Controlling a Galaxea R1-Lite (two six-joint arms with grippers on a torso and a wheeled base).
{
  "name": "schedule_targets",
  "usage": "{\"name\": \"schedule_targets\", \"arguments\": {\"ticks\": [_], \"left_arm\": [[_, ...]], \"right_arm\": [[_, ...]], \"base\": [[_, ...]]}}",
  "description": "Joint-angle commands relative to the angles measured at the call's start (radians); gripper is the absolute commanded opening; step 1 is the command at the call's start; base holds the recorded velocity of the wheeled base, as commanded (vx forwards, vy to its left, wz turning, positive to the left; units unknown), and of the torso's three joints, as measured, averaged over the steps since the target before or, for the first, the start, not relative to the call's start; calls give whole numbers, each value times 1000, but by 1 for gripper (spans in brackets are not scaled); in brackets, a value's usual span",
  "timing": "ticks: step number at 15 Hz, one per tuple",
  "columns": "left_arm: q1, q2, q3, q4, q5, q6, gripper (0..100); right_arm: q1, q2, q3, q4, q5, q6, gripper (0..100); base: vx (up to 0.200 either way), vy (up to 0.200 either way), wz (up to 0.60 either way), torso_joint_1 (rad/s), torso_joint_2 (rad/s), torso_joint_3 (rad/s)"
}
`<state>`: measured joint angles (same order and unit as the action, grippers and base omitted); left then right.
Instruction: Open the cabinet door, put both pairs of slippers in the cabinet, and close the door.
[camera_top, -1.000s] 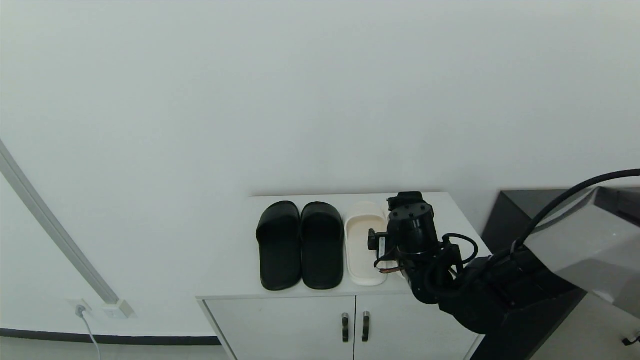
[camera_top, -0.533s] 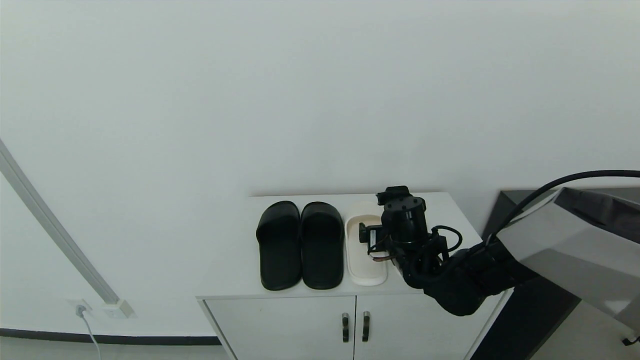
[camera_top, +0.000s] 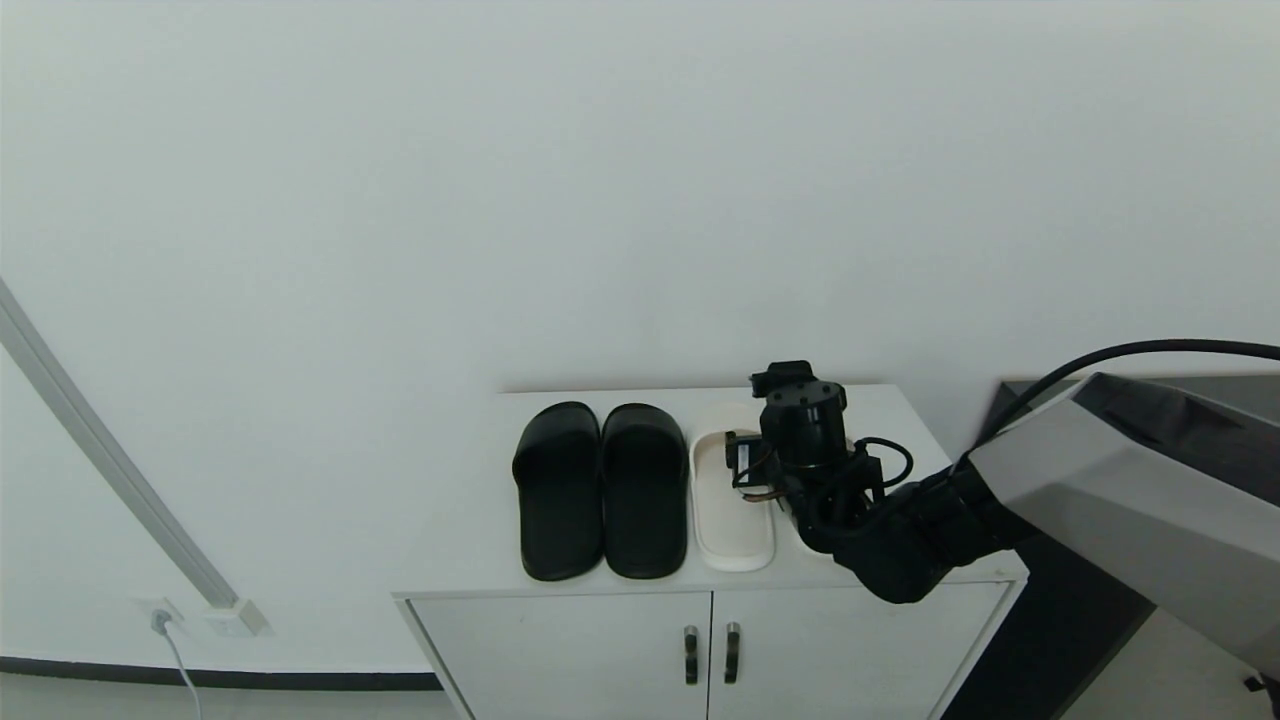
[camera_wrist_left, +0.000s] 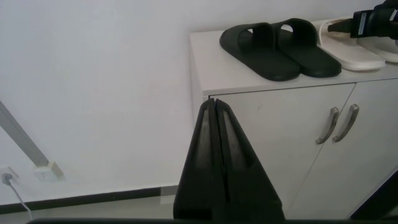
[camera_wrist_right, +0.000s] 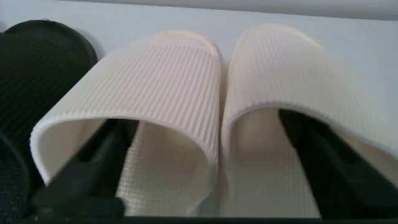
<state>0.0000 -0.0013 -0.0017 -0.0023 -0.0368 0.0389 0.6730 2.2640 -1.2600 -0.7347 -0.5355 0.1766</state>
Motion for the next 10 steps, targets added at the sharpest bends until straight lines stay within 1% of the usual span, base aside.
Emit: {"name": "schedule_targets", "arguments": {"ticks": [1,7,9,10], "left_arm": [[0,1,0,-1,0,-1,0],[0,1,0,1,0,-2,0],[0,1,0,1,0,-2,0],[0,1,0,-1,2,-4,0]], "right_arm": [[-10,3,-4,0,8,0,0],[-9,-12,14,-3,16,0,0],[-10,-58,24,-5,16,-14,0],[-9,-124,54,-3,17,-34,0]], "base": [[0,0,0,0,0,0],[0,0,0,0,0,0],[0,0,0,0,0,0],[0,0,0,0,0,0]]}}
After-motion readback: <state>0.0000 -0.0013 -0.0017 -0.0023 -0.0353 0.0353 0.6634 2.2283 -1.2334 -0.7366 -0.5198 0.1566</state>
